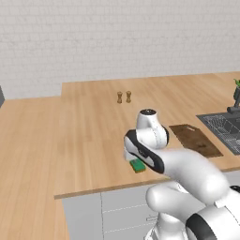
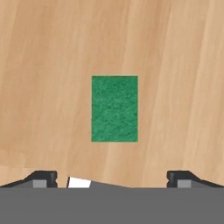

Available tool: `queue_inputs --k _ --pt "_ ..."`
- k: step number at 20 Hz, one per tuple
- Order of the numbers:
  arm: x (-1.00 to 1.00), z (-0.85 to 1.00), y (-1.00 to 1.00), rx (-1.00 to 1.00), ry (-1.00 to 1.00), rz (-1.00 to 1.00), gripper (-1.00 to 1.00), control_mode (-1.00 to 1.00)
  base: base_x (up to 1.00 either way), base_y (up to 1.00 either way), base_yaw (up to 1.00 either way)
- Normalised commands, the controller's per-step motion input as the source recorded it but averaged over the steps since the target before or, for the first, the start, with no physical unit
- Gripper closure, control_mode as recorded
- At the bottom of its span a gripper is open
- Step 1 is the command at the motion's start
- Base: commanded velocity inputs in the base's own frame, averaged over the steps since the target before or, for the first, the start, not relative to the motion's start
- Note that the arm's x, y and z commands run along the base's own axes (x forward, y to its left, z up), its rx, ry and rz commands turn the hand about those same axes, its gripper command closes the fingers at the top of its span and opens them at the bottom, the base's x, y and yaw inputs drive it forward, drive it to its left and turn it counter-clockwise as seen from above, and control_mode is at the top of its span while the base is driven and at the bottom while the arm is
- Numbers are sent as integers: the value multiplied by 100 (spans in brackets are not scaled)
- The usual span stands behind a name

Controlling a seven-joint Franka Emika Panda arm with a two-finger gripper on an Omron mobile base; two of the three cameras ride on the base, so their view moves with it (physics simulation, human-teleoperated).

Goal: Pick up the sponge from the counter and clean the cutting board by briefly scrubbing or pressing down on the cutting board. Once finished, release the sponge.

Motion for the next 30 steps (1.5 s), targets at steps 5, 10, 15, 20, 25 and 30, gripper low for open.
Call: queue_inputs --k 5,10,15,20,25,30 --pt "11 -14 0 9 6 0 -100 -100 0 0 0" --pt "0 -23 0 2 2 0 -100 -100 0 0 0" --pt "9 -30 0 0 0 0 -100 -100 0 0 0" --pt "8 -26 0 0 0 -1 -100 -100 0 0 0" --pt "22 -22 1 0 0 -2 -100 -100 0 0 0" --pt "37 -18 3 0 2 -2 -100 -100 0 0 0"
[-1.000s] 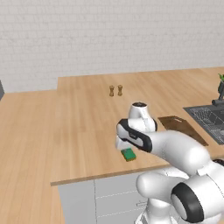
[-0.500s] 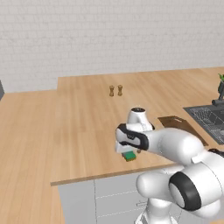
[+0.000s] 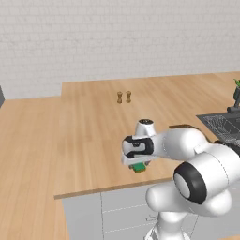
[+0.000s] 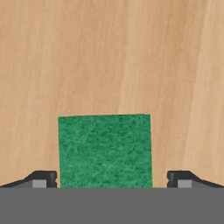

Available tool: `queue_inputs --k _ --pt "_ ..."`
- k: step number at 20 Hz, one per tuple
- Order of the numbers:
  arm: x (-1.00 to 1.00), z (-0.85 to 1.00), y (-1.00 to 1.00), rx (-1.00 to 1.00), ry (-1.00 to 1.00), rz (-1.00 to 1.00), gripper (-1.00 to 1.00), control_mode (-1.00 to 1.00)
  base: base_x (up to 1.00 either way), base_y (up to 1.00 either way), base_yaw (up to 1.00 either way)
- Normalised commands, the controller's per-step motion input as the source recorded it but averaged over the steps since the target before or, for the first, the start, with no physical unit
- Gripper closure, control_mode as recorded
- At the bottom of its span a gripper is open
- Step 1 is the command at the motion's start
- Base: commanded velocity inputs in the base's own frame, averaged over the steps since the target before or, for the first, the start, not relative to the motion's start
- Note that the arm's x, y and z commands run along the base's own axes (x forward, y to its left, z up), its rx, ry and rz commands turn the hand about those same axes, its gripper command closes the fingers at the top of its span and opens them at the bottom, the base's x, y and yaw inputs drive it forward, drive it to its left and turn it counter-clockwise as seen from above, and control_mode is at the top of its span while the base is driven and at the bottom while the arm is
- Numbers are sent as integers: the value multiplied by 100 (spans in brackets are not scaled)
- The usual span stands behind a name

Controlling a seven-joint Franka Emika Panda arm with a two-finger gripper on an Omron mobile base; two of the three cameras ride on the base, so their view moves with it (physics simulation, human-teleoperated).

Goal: Pick up the sponge from the counter and clean the cutting board by briefly scrubbing or pressing down on the cutting board. Once finished, release the sponge.

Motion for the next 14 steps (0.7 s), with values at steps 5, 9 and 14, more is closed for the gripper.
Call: queue_inputs --k 5,9,14 --pt "30 -15 3 0 0 -1 -100 -100 0 0 0" --pt "19 -30 13 0 0 0 -100 -100 0 0 0" --pt "-2 -69 31 -1 0 1 100 -100 0 0 0"
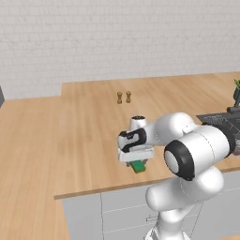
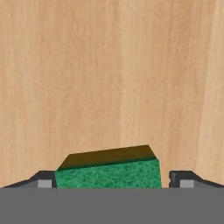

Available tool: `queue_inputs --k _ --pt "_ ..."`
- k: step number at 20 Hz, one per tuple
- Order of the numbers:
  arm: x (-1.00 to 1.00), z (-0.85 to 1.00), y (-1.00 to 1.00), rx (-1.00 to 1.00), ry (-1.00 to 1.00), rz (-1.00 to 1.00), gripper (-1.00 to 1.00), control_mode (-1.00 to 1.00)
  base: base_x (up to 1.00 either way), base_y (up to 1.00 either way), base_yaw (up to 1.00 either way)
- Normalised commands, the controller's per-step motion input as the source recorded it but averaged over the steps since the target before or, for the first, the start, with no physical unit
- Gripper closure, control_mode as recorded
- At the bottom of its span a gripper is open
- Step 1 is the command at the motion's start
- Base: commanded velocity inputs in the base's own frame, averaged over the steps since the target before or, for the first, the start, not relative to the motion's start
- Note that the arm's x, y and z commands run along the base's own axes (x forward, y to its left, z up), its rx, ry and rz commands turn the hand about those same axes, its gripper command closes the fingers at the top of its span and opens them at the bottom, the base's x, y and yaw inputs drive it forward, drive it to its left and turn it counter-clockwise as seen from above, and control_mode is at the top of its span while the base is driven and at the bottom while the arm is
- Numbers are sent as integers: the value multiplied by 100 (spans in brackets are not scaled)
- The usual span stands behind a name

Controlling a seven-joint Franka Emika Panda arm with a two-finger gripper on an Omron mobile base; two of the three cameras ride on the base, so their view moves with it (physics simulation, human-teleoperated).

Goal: Pick up the sponge from the counter and clean the cutting board by briefly scrubbing or pressing down on the cutting board. Once finished, release the sponge.

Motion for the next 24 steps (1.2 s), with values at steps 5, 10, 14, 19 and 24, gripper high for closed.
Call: queue_inputs --k 5,10,14,19,24 --pt "-11 -80 10 -1 0 0 100 -100 0 0 0" --pt "-29 -56 0 0 -6 -2 100 -100 0 0 0" --pt "-10 8 -31 2 -7 -4 100 -100 0 0 0" --pt "-9 50 -87 9 -11 -8 100 -100 0 0 0" --pt "17 77 -79 25 -1 3 100 -100 0 0 0"
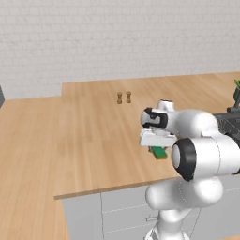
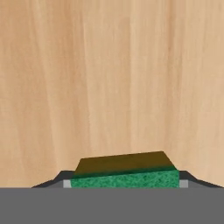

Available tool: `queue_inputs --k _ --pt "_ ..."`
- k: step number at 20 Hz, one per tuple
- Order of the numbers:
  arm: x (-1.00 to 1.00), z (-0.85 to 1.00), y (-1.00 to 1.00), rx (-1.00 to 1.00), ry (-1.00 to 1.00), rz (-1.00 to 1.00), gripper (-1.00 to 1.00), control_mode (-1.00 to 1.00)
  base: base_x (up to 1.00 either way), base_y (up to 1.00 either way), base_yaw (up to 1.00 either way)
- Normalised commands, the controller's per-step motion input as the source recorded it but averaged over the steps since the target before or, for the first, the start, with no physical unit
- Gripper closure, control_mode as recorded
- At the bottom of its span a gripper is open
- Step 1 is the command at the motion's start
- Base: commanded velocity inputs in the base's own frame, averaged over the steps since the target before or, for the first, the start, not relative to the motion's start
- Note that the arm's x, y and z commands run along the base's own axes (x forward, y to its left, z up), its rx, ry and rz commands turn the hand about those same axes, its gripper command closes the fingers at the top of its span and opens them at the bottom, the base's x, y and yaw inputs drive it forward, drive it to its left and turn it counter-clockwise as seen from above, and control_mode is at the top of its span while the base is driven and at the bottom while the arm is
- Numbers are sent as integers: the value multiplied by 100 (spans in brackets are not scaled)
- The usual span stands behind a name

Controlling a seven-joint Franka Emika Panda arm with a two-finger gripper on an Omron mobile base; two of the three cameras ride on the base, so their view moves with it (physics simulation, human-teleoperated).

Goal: Pick up the sponge from the counter and clean the cutting board by briefly scrubbing or pressing down on the cutting board. Once finished, release the sponge.

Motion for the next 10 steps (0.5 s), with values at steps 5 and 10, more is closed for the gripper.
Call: queue_inputs --k 5,10 --pt "17 80 -76 5 0 11 100 -100 0 0 0" --pt "4 46 -92 -4 -1 13 100 -100 0 0 0"
